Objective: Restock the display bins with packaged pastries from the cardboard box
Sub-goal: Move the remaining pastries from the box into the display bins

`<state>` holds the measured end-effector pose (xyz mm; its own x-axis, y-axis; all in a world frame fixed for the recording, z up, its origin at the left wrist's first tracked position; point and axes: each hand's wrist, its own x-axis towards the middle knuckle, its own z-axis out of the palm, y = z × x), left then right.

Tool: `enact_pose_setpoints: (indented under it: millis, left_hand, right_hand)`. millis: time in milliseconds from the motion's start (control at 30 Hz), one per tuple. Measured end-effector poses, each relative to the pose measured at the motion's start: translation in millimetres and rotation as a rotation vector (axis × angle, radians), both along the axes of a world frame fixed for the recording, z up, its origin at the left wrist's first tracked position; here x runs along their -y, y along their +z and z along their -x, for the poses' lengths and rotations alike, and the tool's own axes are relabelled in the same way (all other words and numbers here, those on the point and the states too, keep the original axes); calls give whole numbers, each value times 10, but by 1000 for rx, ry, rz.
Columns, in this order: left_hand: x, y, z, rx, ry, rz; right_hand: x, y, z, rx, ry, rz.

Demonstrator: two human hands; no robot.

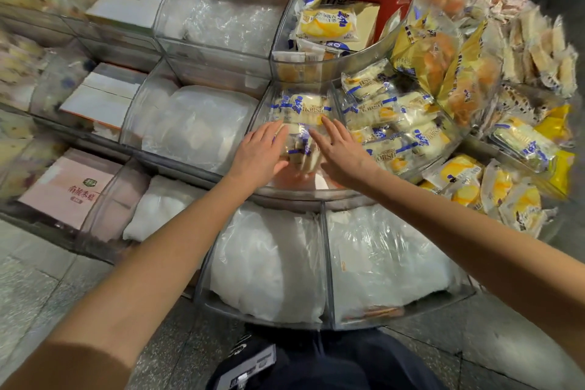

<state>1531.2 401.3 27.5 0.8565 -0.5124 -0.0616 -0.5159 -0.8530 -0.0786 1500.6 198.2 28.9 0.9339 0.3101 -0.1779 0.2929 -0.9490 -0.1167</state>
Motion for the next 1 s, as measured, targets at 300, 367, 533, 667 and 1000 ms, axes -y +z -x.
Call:
enact_pose_setpoints:
  millis: [300, 367, 533, 667, 1000]
  left_hand:
    - [48, 314, 426, 40, 69, 19]
    - [68, 359, 496, 46, 54, 29]
    - [69, 452, 564, 76, -17, 83]
    - [136, 541, 585, 73, -149, 115]
    - [1002, 498, 1304, -41, -655, 100]
  right_hand:
    - [162, 256, 394, 41, 55, -88]
    - [170, 307, 499, 53, 36, -92]
    - [150, 408, 704, 83, -67, -111]
    - [150, 454, 1008, 97, -251, -156]
    - [323, 321, 2620, 99, -799, -172]
